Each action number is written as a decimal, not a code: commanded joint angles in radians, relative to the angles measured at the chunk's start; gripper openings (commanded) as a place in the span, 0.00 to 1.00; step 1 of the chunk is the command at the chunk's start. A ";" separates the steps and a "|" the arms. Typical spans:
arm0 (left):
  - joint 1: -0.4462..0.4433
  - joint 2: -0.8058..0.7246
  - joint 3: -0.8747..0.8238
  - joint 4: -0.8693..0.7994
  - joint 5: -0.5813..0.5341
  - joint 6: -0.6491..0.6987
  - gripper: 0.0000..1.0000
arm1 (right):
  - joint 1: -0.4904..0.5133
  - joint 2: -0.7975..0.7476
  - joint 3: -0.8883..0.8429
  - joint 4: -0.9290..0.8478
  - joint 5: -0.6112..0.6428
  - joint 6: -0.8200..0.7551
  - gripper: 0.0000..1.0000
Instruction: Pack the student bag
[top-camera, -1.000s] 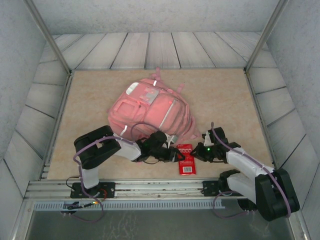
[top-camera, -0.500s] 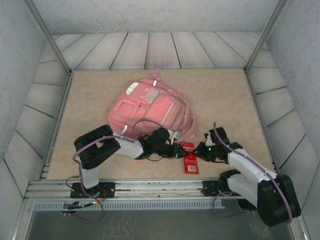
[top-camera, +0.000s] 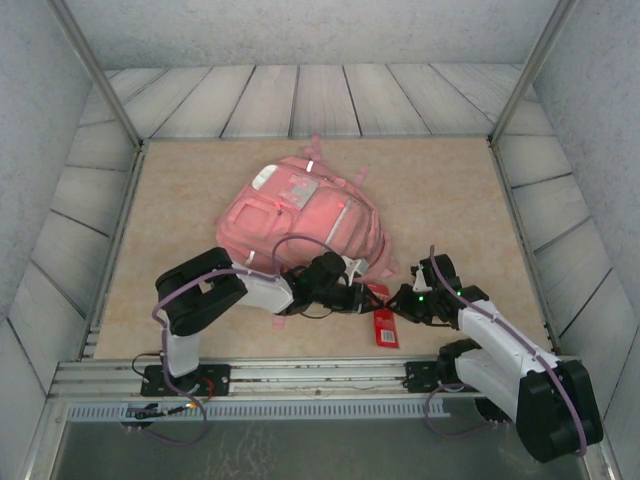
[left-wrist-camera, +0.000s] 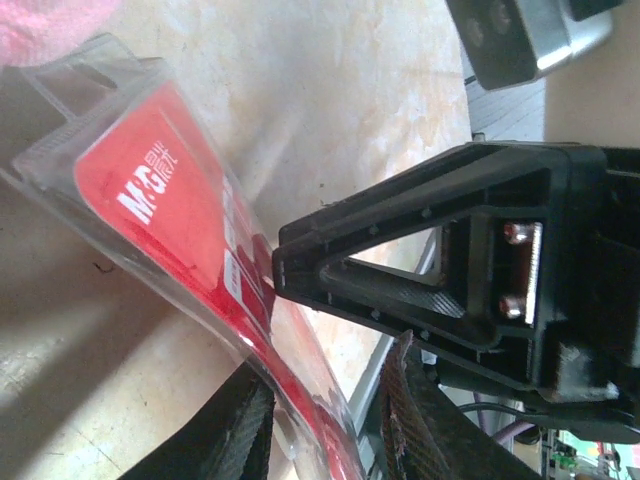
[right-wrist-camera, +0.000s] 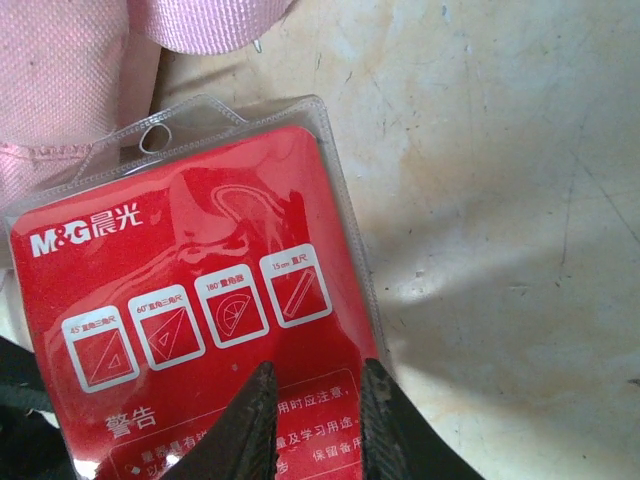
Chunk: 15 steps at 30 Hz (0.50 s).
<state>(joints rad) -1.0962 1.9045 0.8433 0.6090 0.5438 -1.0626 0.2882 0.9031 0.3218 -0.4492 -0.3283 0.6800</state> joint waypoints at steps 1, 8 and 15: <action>-0.014 0.008 0.036 0.015 -0.017 0.004 0.31 | 0.011 -0.005 -0.012 -0.035 -0.041 0.010 0.23; -0.013 0.001 0.031 -0.017 -0.043 0.003 0.13 | 0.012 -0.022 0.004 -0.037 -0.032 0.006 0.24; -0.014 -0.021 0.049 -0.039 -0.038 0.009 0.02 | 0.011 -0.143 0.097 -0.153 0.093 0.013 0.42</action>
<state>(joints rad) -1.1000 1.9060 0.8608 0.5571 0.5083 -1.0702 0.2955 0.8131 0.3710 -0.5343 -0.2901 0.6804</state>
